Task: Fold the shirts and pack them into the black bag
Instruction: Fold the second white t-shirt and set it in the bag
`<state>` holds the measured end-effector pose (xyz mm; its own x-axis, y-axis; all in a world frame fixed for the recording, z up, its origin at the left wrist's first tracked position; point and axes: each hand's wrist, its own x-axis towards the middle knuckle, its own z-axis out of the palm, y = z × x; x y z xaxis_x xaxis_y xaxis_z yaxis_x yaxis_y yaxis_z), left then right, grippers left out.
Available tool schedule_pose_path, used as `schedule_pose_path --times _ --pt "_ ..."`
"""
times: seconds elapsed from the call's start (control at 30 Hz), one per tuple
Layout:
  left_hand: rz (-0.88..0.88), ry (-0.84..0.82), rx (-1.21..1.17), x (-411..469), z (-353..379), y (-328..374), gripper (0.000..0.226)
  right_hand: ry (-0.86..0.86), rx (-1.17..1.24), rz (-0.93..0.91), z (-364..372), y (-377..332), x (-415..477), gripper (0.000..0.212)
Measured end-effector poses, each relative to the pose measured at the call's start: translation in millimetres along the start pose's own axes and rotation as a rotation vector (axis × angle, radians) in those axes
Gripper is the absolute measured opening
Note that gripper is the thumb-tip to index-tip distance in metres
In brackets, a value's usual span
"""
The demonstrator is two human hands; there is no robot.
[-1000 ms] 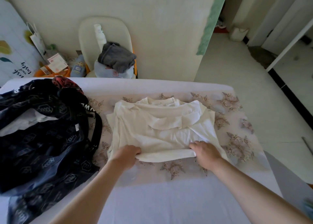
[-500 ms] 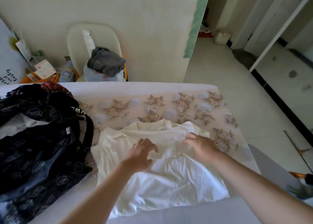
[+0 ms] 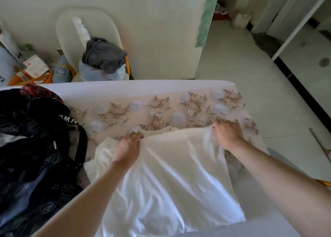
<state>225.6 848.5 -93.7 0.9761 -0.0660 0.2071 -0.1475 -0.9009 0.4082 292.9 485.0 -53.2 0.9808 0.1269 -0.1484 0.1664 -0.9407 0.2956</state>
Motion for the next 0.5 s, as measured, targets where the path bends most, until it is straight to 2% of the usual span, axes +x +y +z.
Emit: schedule_pose_path --times 0.07,0.17,0.27,0.37,0.43,0.5 --pt "-0.129 -0.06 0.065 17.3 1.1 -3.0 0.031 -0.065 0.032 0.096 4.2 -0.1 8.4 0.031" --pt "-0.22 -0.28 -0.006 29.3 -0.3 -4.5 0.026 -0.093 0.069 0.172 7.5 -13.3 13.5 0.043" --pt "-0.16 -0.328 -0.045 26.6 -8.3 -22.7 0.04 0.055 0.123 -0.023 9.5 -44.1 11.0 0.044" --pt "-0.16 -0.407 0.121 20.4 -20.0 -49.1 0.049 0.216 0.351 -0.288 11.7 -90.4 7.1 0.048" --pt "-0.121 -0.505 0.248 15.9 -27.2 -59.0 0.052 0.221 0.457 -0.409 9.0 -124.1 7.9 0.048" --pt "-0.105 -0.534 0.274 14.6 -33.9 -60.2 0.042 0.161 0.501 -0.474 3.7 -149.7 9.2 0.05"
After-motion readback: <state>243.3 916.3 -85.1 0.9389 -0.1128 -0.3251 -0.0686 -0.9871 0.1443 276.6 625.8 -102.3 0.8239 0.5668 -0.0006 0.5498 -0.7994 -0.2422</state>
